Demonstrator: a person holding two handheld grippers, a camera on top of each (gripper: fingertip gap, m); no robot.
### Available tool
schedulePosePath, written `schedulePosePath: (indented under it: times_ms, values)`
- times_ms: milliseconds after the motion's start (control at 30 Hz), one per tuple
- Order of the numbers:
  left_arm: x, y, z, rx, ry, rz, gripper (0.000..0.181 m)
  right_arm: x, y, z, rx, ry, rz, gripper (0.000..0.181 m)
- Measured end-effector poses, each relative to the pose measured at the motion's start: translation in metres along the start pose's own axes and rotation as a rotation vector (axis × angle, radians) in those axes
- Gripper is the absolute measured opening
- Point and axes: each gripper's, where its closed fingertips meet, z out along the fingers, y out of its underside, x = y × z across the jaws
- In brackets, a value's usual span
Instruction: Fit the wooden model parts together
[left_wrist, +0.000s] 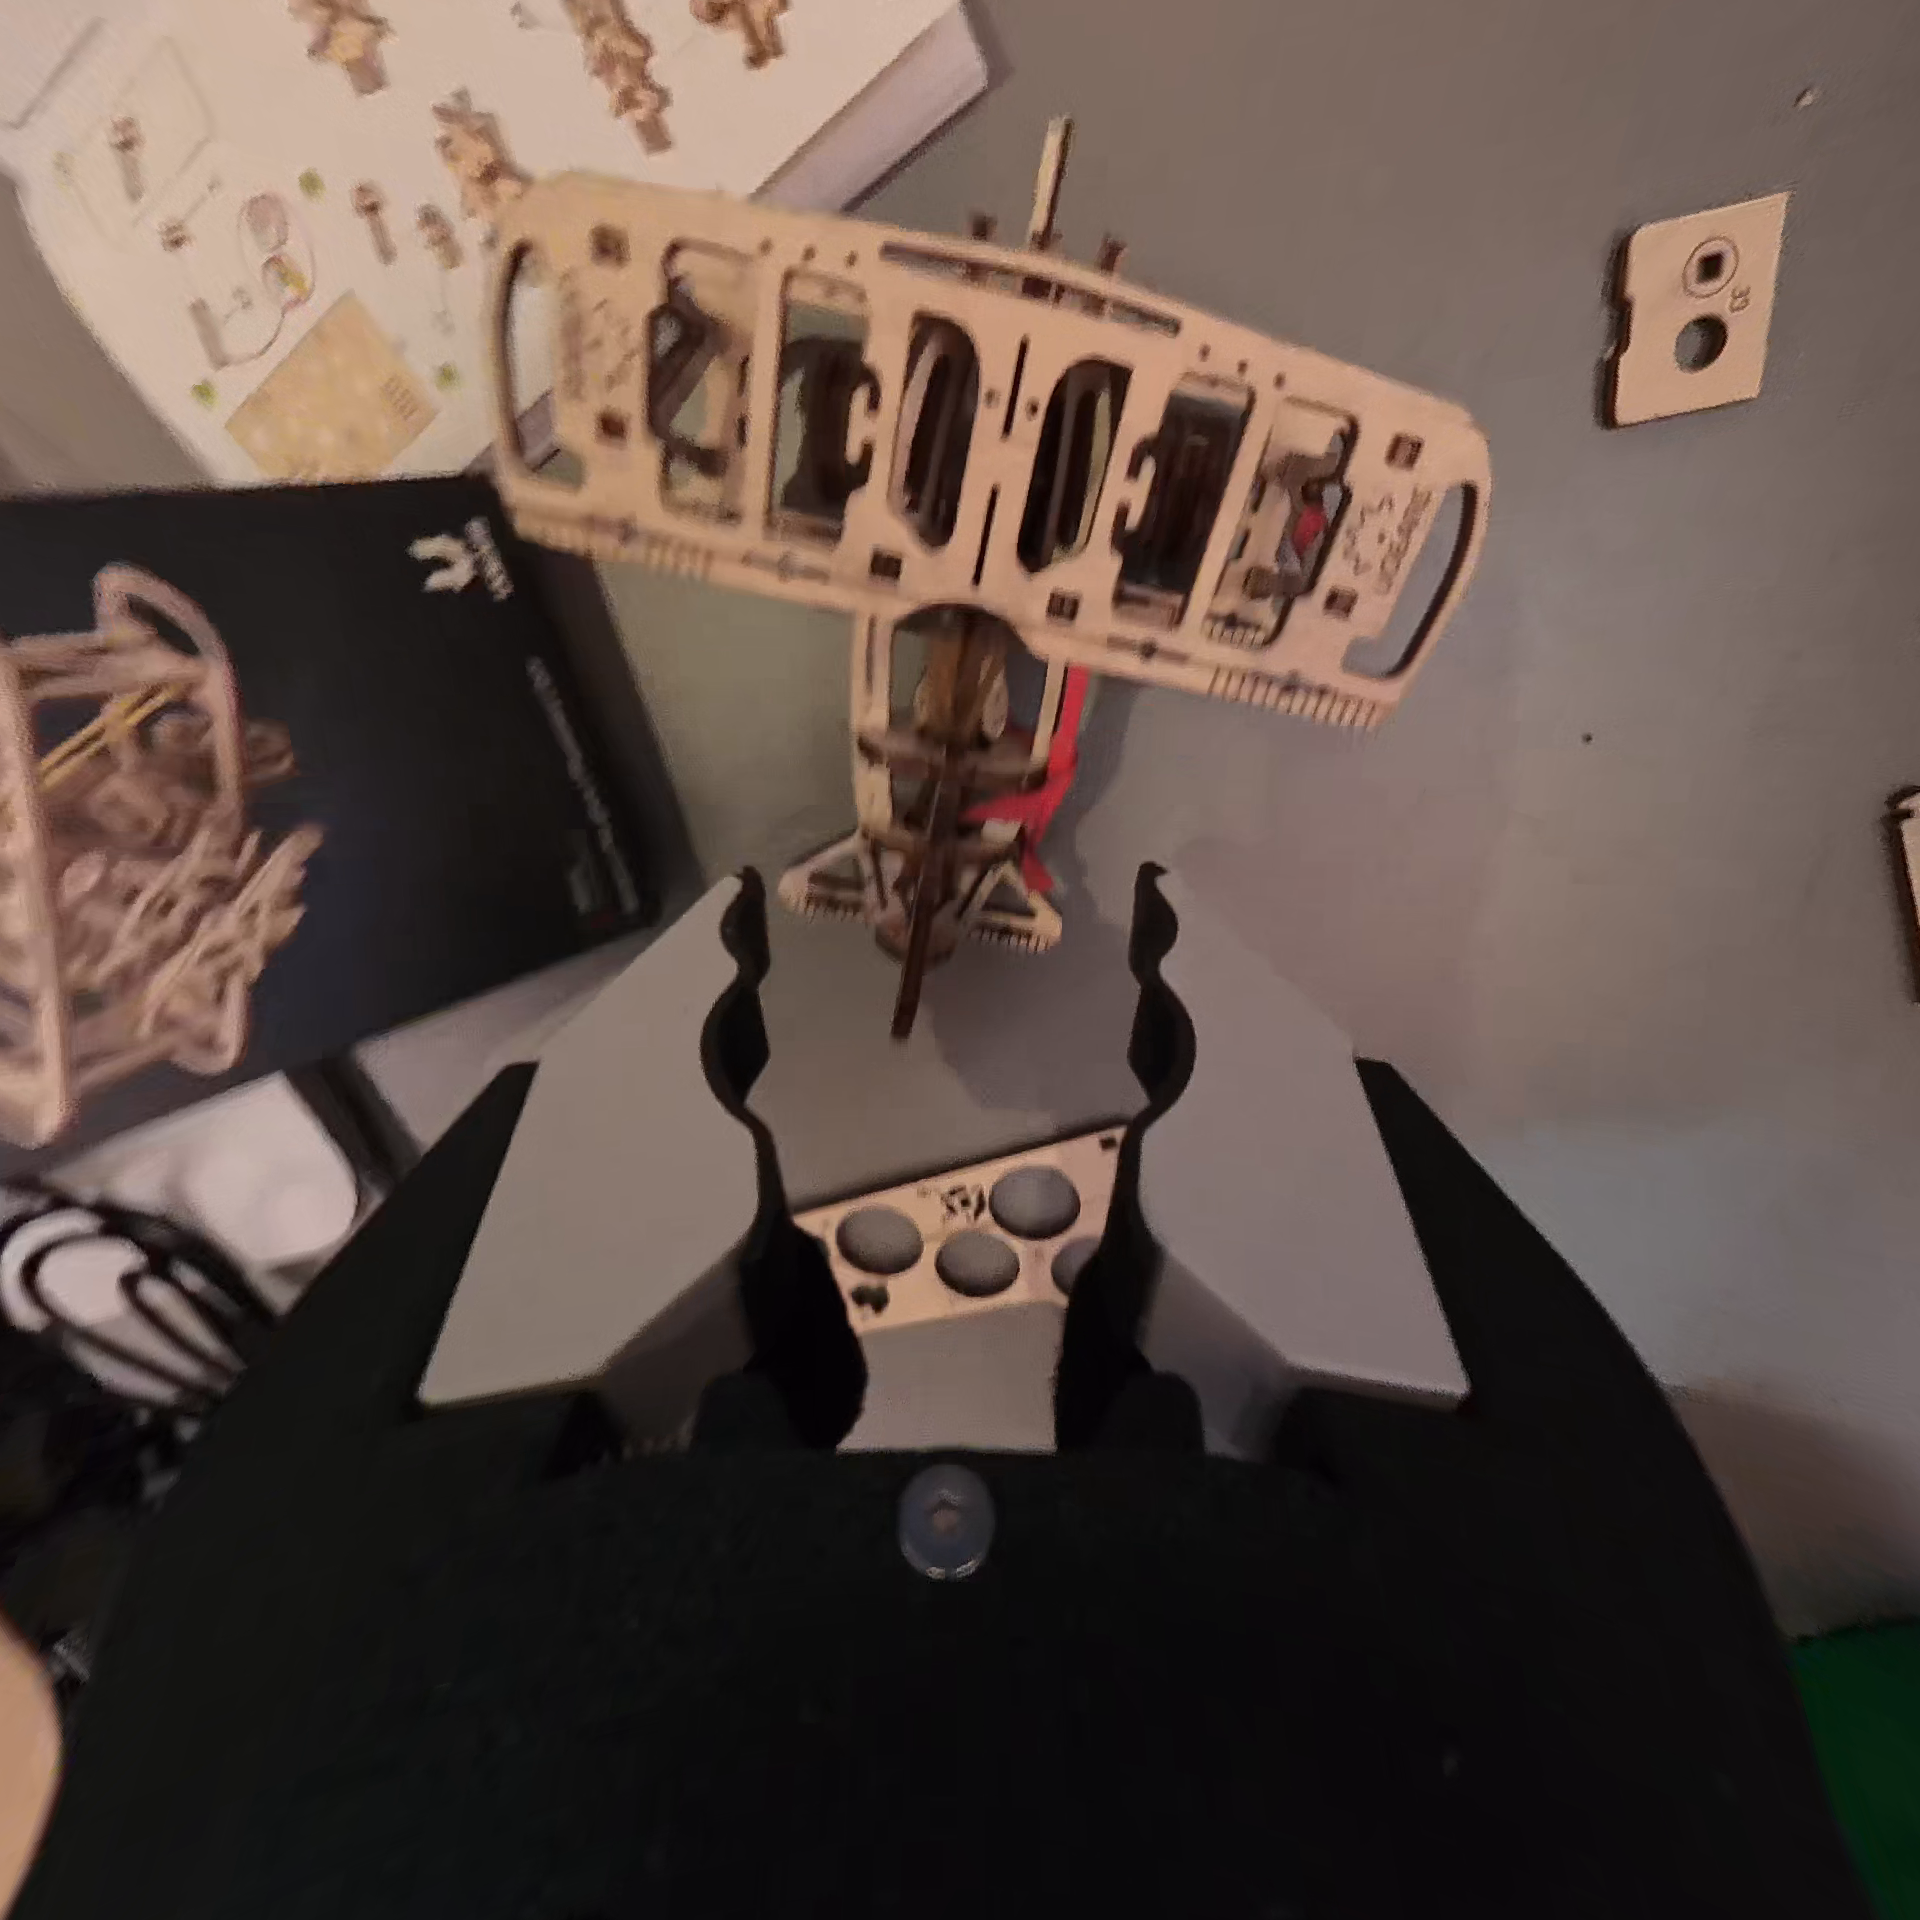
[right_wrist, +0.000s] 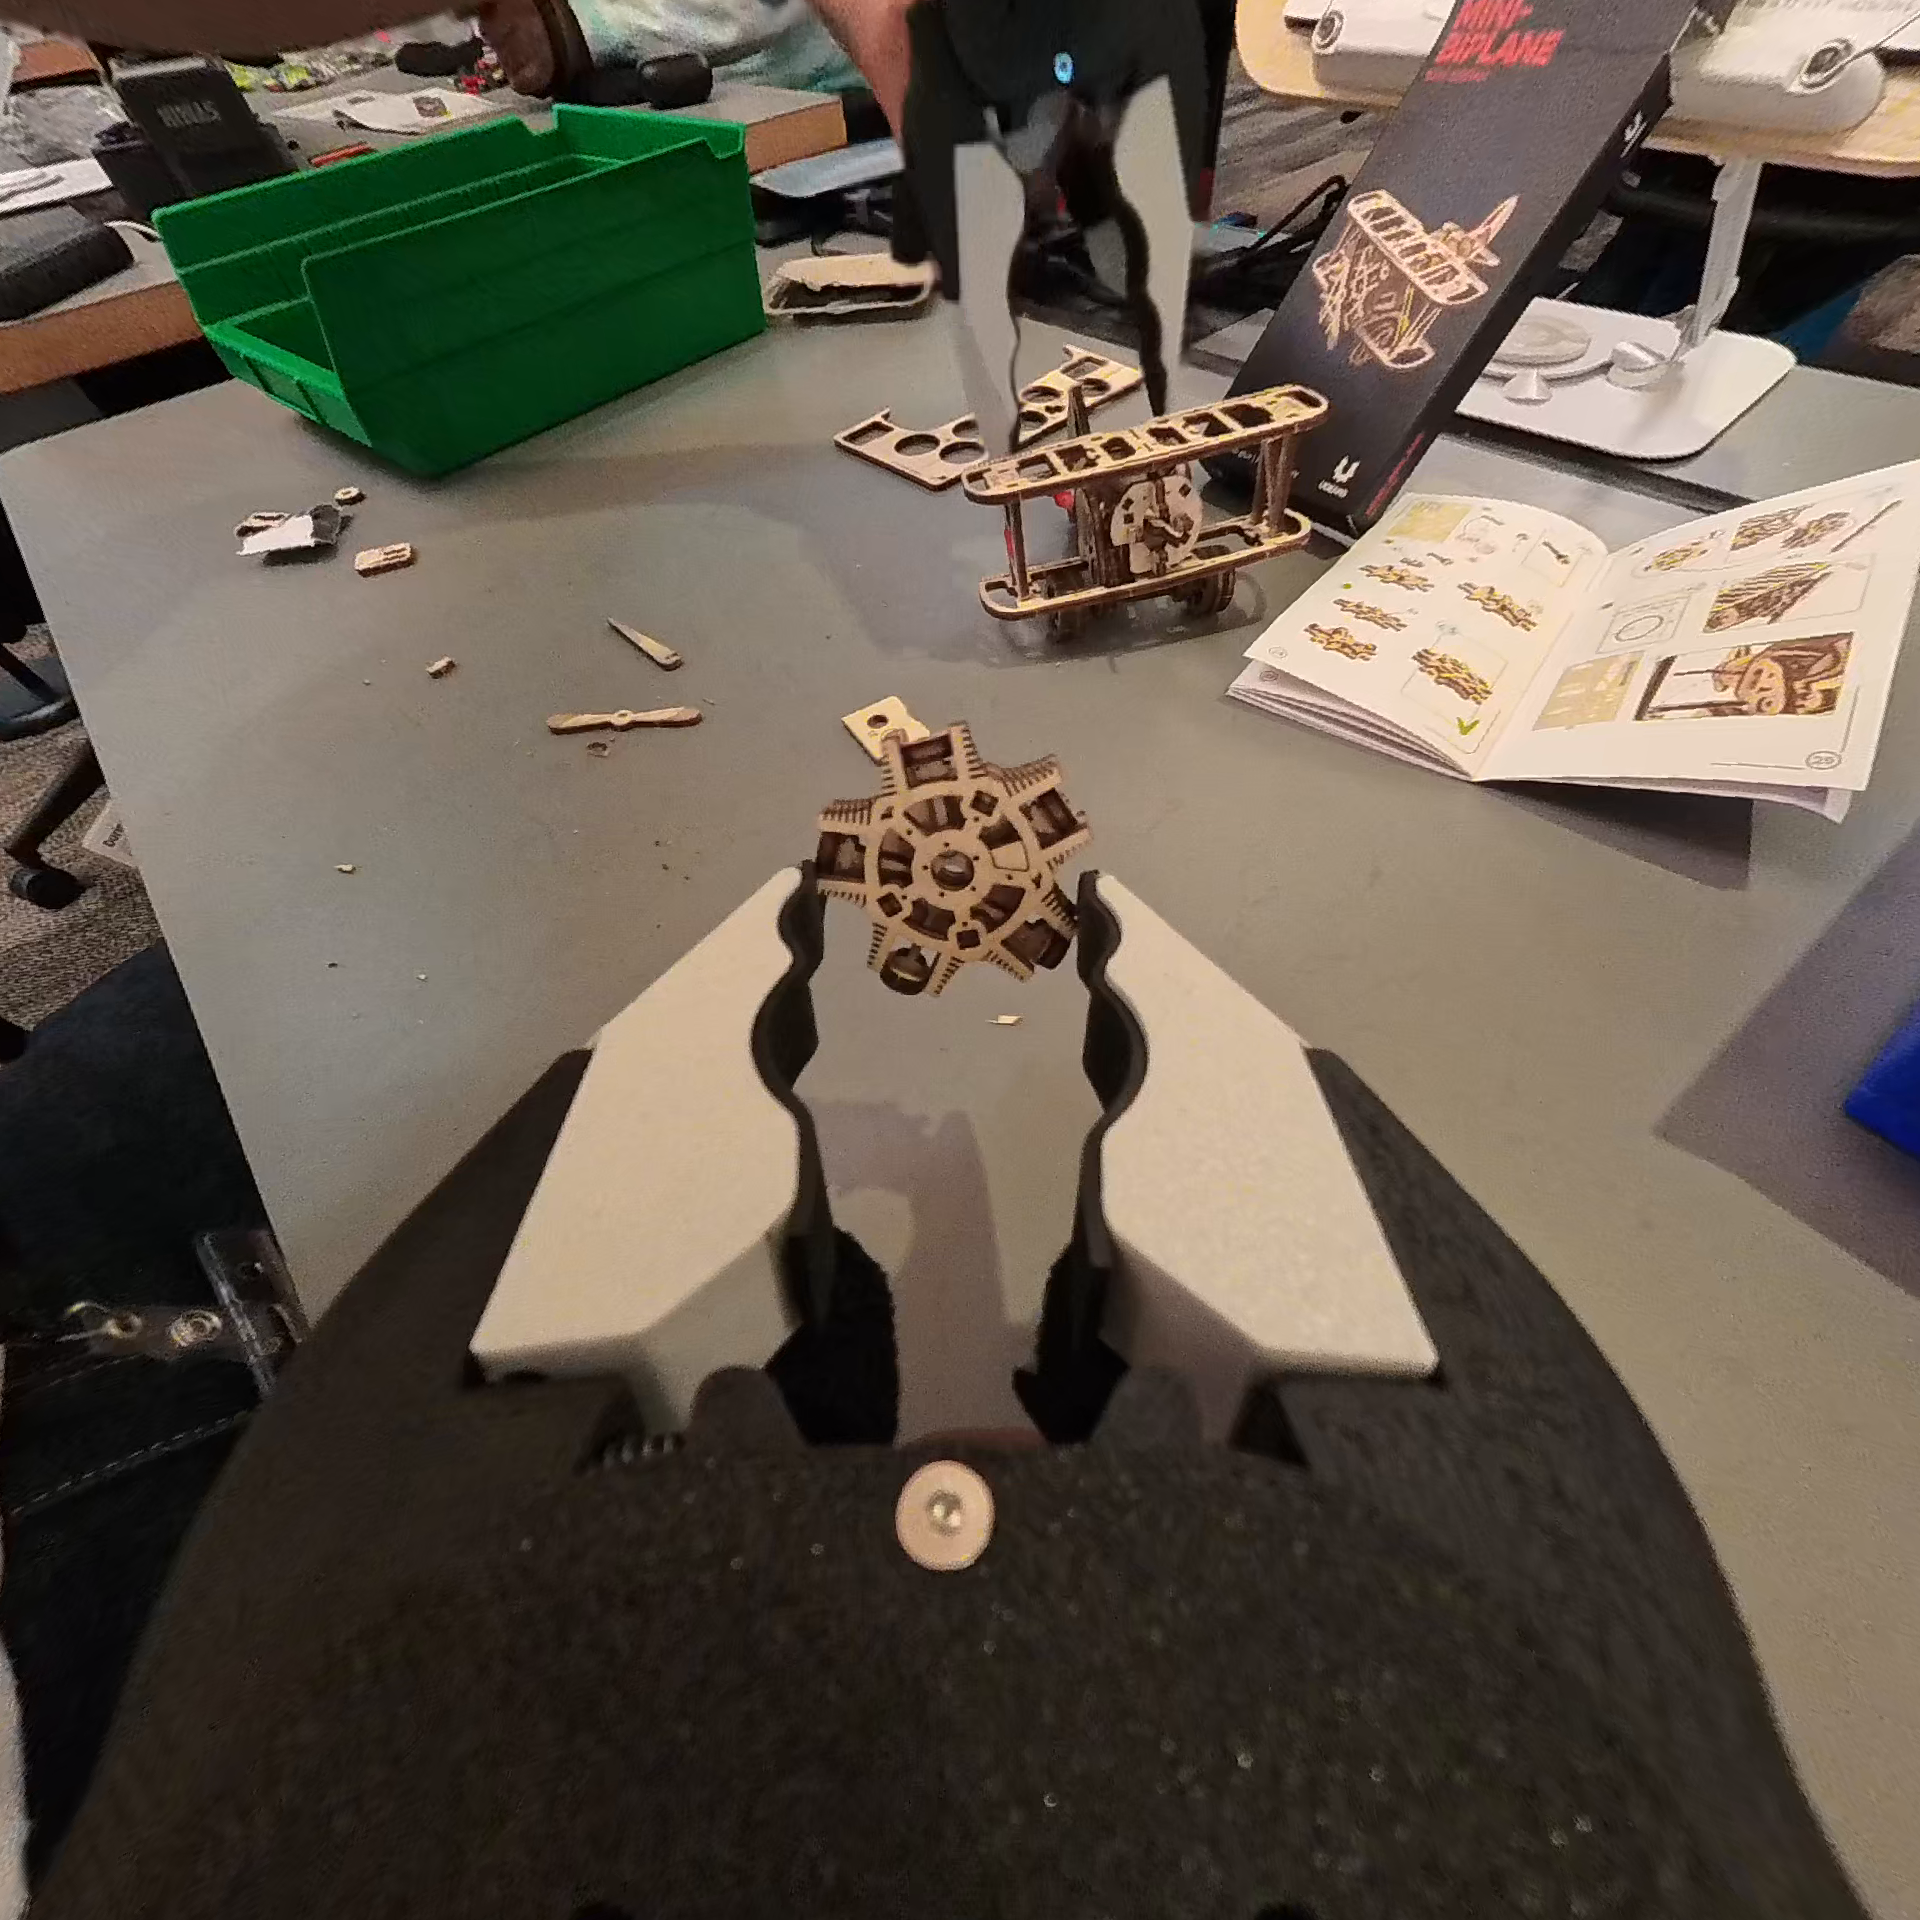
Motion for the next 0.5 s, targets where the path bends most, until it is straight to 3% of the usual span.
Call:
schedulePosePath:
  times_ms: [100,167,233,300,333,500]
  values:
    - [-0.003,0.005,-0.028,0.095,-0.089,-0.116,0.071,0.001,-0.002,-0.003,0.009,0.004,0.005,0.048]
    - [0.000,-0.003,-0.044,0.220,-0.152,-0.290,0.076,0.001,-0.004,-0.005,0.015,0.006,0.005,0.048]
    - [0.020,-0.022,-0.054,0.404,-0.139,-0.488,0.078,0.000,-0.006,-0.007,0.021,0.007,0.008,0.048]
    - [0.038,-0.036,-0.058,0.557,-0.187,-0.642,0.094,-0.001,-0.008,-0.009,0.027,0.007,0.008,0.048]
    - [0.048,-0.041,-0.056,0.601,-0.249,-0.672,0.089,-0.002,-0.009,-0.010,0.032,0.005,0.006,0.048]
    - [0.066,-0.049,-0.043,0.470,-0.775,-0.618,0.076,-0.003,-0.013,-0.016,0.048,0.006,-0.003,0.048]
